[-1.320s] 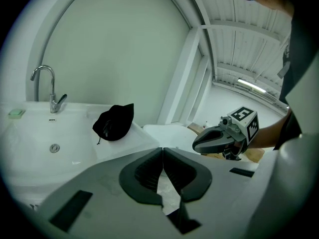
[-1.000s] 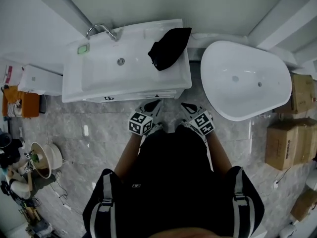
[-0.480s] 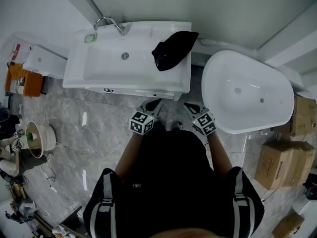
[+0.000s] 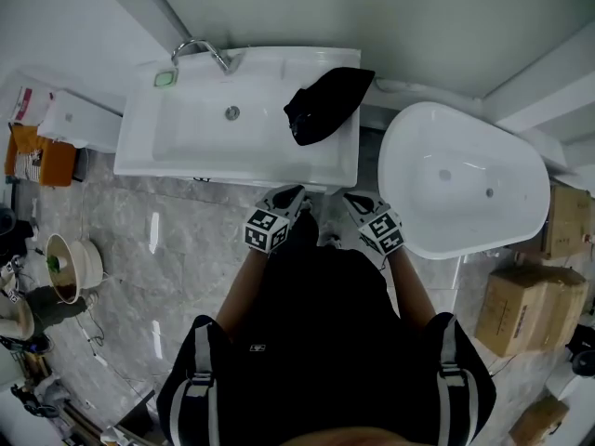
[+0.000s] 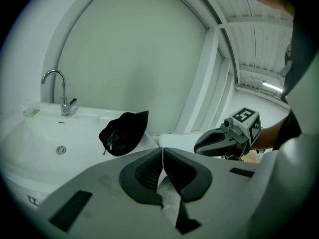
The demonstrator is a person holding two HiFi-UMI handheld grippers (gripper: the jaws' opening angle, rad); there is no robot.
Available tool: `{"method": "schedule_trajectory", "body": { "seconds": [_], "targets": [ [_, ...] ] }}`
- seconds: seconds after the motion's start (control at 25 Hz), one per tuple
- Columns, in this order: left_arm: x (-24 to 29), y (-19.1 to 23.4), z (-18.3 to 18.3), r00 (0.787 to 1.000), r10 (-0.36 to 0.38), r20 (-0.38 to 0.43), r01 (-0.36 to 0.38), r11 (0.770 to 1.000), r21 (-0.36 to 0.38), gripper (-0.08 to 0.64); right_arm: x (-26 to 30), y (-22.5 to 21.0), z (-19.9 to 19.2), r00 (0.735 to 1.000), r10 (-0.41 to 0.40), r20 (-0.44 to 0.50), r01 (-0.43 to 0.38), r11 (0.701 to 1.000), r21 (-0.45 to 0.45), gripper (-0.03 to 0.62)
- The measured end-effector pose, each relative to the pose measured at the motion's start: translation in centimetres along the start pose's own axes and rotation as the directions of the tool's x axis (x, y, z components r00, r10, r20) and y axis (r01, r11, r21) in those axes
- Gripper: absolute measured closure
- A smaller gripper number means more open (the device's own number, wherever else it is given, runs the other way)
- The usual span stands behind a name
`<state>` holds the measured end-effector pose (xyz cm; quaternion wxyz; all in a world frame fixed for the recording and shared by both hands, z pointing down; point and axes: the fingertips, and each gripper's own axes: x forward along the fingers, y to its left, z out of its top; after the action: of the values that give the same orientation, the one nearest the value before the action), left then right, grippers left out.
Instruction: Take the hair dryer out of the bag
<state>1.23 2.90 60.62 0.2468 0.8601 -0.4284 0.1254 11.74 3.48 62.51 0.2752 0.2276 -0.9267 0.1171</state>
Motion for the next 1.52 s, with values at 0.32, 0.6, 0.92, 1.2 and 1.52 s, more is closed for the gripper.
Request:
{"method": "schedule_trajectory", "body": {
  "seconds": [0.32, 0.6, 0.92, 1.2, 1.52],
  "targets": [
    [3.5, 4.9, 2.6, 0.998, -0.059, -0.021, 0.060, 0.998, 0.011, 0.543, 3.6, -3.3, 2.7, 0.999, -0.042, -0.029, 0.042, 0.999, 0.004, 0.532],
    [6.4, 9.4, 4.2, 0.991, -0.120, -0.051, 0.122, 0.992, 0.028, 0.543, 7.0, -5.8, 4.7, 0.994, -0.097, -0.052, 0.098, 0.995, 0.021, 0.532],
    [8.2, 12.1, 5.4, 0.979, -0.192, -0.068, 0.195, 0.980, 0.046, 0.543, 9.4, -6.9, 5.5, 0.986, -0.151, -0.074, 0.155, 0.986, 0.057, 0.532],
    [9.8, 13.9, 5.0, 0.979, -0.174, -0.109, 0.183, 0.980, 0.076, 0.543, 10.1, -7.8, 6.0, 0.982, -0.168, -0.090, 0.174, 0.983, 0.060, 0.532],
    [11.9, 14.3, 5.8, 0.978, -0.175, -0.110, 0.186, 0.978, 0.099, 0.541, 10.9, -9.1, 5.9, 0.984, -0.149, -0.101, 0.154, 0.987, 0.041, 0.532]
  ]
}}
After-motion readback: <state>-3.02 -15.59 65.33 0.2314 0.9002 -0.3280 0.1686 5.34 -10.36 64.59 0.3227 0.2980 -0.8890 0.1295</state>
